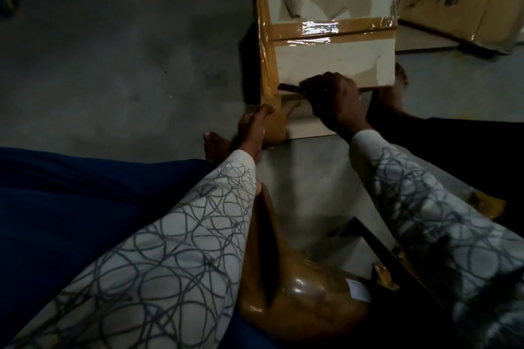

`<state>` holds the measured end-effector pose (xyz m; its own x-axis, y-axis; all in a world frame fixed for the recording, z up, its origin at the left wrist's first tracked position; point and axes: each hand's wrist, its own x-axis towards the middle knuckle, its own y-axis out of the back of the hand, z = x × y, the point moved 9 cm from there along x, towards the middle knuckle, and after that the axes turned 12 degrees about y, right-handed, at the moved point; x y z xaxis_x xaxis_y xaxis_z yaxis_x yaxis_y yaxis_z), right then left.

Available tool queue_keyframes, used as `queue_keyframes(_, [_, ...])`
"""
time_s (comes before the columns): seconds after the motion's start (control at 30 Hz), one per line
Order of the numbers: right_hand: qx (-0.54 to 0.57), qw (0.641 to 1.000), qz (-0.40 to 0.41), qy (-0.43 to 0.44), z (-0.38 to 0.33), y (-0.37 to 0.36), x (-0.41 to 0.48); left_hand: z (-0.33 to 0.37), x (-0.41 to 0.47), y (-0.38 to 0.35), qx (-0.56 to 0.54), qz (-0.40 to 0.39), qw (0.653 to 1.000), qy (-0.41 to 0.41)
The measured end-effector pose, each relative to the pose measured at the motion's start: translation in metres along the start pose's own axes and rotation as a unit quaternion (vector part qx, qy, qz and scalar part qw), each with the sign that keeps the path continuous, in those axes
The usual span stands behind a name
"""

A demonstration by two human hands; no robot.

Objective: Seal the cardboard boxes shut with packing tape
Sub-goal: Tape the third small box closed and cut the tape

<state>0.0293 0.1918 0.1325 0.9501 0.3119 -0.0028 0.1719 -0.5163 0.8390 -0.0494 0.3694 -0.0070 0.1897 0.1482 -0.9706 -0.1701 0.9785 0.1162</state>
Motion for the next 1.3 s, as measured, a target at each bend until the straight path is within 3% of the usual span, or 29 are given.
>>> queue_keyframes(0.27, [-0.017, 0.997, -0.055, 0.059, -0.021, -0.036, 0.004, -0.006, -0.004, -0.003, -0.04, -0.022, 0.999, 0.02])
queue_keyframes(0.57, [-0.069, 0.991, -0.036, 0.108, -0.023, -0.039, 0.008, -0.005, -0.004, -0.008, -0.047, -0.037, 0.997, 0.042])
queue_keyframes(0.73, [-0.116, 0.976, -0.124, 0.136, -0.019, -0.059, 0.008, -0.006, -0.005, -0.007, -0.043, -0.023, 0.998, 0.045])
queue_keyframes(0.87, [-0.16, 0.953, -0.246, 0.071, 0.005, -0.072, -0.011, -0.006, -0.005, -0.003, -0.026, 0.007, 0.999, 0.03])
queue_keyframes(1.07, [-0.119, 0.967, -0.225, -0.011, 0.038, -0.066, -0.05, 0.015, 0.004, 0.016, 0.043, 0.103, 0.991, -0.068])
queue_keyframes(1.2, [-0.083, 0.96, -0.209, -0.165, 0.053, -0.061, -0.095, 0.019, -0.001, 0.018, 0.104, 0.114, 0.98, -0.122])
queue_keyframes(1.3, [-0.029, 0.927, -0.193, -0.322, 0.057, -0.064, -0.135, 0.012, -0.008, 0.018, 0.109, 0.093, 0.985, -0.098])
